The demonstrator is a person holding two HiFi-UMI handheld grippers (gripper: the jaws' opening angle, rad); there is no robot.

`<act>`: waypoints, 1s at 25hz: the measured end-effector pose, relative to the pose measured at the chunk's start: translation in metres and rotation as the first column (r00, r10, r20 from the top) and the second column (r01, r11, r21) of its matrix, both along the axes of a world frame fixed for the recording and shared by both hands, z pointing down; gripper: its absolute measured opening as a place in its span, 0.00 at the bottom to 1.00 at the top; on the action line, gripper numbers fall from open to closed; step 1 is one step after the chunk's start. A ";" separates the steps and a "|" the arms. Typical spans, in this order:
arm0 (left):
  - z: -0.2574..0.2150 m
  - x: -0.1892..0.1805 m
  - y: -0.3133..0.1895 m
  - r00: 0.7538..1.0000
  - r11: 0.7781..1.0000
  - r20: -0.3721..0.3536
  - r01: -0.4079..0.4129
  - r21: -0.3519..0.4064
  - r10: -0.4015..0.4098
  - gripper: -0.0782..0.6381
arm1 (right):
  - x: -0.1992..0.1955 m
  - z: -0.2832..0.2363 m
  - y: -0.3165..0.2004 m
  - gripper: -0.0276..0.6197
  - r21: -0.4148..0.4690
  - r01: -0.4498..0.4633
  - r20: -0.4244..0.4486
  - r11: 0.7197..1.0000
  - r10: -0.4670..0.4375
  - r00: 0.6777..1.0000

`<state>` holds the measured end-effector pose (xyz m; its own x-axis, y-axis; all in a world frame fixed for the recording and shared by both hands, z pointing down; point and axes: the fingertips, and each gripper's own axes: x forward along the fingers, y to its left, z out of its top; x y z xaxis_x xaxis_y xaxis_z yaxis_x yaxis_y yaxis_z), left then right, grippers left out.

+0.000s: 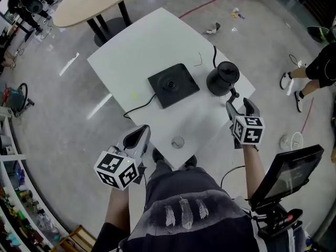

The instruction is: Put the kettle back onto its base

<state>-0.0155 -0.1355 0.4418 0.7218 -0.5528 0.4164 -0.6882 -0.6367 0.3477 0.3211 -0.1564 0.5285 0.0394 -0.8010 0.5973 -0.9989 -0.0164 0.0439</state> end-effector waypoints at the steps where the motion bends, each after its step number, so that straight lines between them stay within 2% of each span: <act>1: 0.001 -0.002 0.002 1.000 1.000 0.004 0.004 -0.004 -0.004 0.11 | 0.006 0.008 -0.002 0.51 -0.014 -0.008 -0.001 1.000 0.008 1.000; 9: -0.006 -0.014 0.014 0.998 0.999 0.036 0.043 -0.018 -0.042 0.11 | 0.024 0.055 -0.023 0.51 -0.091 -0.024 0.019 0.996 0.026 0.999; 13: -0.011 -0.015 0.016 0.997 0.998 0.047 0.057 -0.011 -0.057 0.11 | 0.026 0.066 -0.033 0.51 -0.111 -0.010 -0.009 0.994 0.009 1.000; 18: -0.011 -0.018 0.022 0.996 0.997 0.057 0.073 -0.010 -0.073 0.11 | 0.027 0.074 -0.034 0.30 -0.121 0.006 -0.068 0.993 -0.015 0.998; 20: -0.010 -0.020 0.024 0.995 0.997 0.058 0.082 -0.013 -0.081 0.11 | 0.021 0.074 -0.035 0.17 -0.112 0.029 -0.062 0.993 -0.037 0.997; 25: -0.007 -0.023 0.029 0.994 0.995 0.060 0.094 -0.020 -0.092 0.11 | 0.017 0.075 -0.036 0.16 -0.107 0.054 -0.043 0.993 -0.059 0.997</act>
